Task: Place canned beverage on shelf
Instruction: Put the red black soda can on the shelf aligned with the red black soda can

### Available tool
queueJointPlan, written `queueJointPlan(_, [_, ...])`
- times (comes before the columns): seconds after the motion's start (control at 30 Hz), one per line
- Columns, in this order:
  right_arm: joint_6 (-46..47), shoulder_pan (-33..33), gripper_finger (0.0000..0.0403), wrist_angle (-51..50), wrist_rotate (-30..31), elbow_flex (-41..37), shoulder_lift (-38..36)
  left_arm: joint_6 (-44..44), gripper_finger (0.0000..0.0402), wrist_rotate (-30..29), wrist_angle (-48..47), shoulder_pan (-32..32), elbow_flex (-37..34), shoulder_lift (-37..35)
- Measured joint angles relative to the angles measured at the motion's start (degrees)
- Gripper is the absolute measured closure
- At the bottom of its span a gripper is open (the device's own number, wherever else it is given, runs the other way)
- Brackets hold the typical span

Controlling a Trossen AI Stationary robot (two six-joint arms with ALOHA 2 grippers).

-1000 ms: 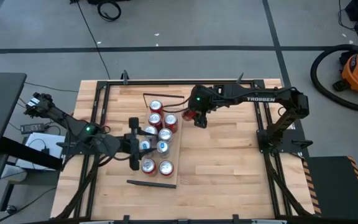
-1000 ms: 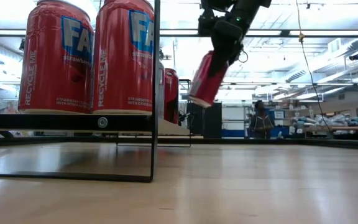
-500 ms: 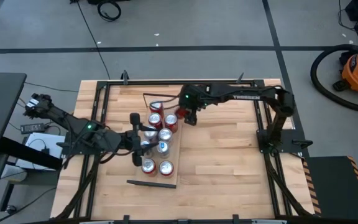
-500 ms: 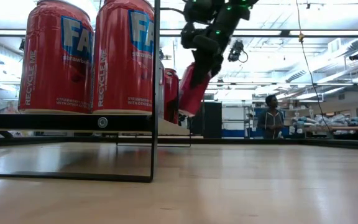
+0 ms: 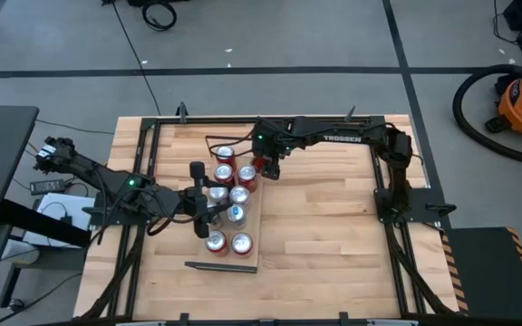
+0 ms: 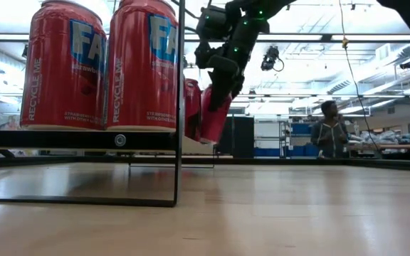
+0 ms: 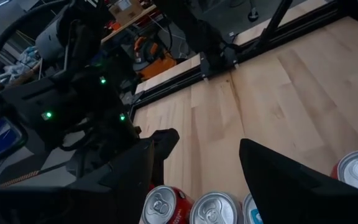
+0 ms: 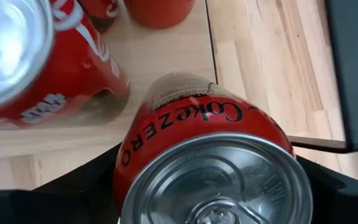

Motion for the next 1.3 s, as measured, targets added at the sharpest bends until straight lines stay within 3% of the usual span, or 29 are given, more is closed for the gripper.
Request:
queueJointPlan(0.47, [0.4, 0.5, 0.0075, -1.8, 0.3, 0.0, -2.9, -0.4, 0.0153, 0.0, -0.4, 0.0, 0.0, 0.0])
queueJointPlan(0.7, [1.9, 3.6, 0.0075, -0.9, 5.9, 0.2, -2.8, -0.2, 0.0153, 0.0, 0.2, 0.0, 0.0, 0.0])
queueJointPlan(0.97, [3.7, 5.9, 0.0074, -6.3, 7.3, 6.5, -2.7, -0.5, 0.0153, 0.0, -0.3, 1.9, 0.0, 0.0])
queueJointPlan(1.3, [1.7, 4.5, 0.0074, -3.2, 5.1, 6.6, -2.7, -1.7, 0.0153, -0.1, -1.0, 2.1, 0.0, 0.0])
